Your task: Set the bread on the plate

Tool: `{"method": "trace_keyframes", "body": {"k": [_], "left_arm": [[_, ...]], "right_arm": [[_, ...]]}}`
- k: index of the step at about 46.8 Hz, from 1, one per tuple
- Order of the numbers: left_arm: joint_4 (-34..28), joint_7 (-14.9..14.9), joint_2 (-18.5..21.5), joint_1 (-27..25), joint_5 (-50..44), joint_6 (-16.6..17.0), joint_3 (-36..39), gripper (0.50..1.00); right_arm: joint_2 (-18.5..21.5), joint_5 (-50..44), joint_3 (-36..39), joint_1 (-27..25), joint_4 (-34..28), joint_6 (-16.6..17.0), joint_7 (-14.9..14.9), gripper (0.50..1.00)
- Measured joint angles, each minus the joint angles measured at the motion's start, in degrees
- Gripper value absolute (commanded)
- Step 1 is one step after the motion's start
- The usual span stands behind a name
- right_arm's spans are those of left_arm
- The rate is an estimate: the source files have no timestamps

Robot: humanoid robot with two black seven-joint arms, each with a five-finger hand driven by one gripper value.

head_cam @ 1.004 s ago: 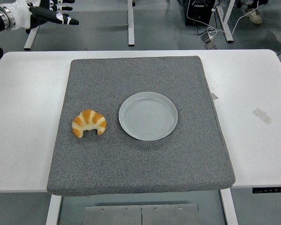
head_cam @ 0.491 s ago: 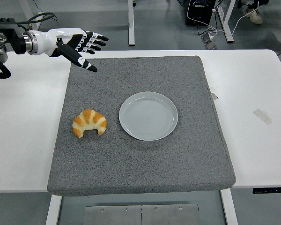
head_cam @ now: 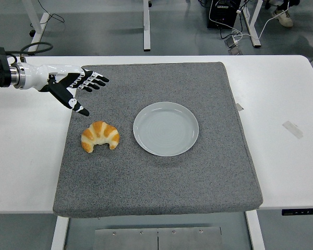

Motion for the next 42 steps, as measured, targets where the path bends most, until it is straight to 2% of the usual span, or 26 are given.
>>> {"method": "trace_keyframes", "body": {"k": [13, 23, 42], "left_arm": [[-4.3, 0.0, 0.8, 2.7, 5.7, 0.0, 0.0, 0.98], [-6.9, 0.0, -0.6, 3.7, 9.3, 0.0, 0.1, 0.98], [-7.0, 0.0, -1.9, 3.8, 13.2, 0.0, 0.0, 0.974]], "right_arm": [[0.0, 0.0, 0.0, 0.0, 0.0, 0.0, 0.0, 1.0], [0.0, 0.0, 0.0, 0.0, 0.0, 0.0, 0.0, 1.0], [0.0, 0.0, 0.0, 0.0, 0.0, 0.0, 0.0, 1.0]]}}
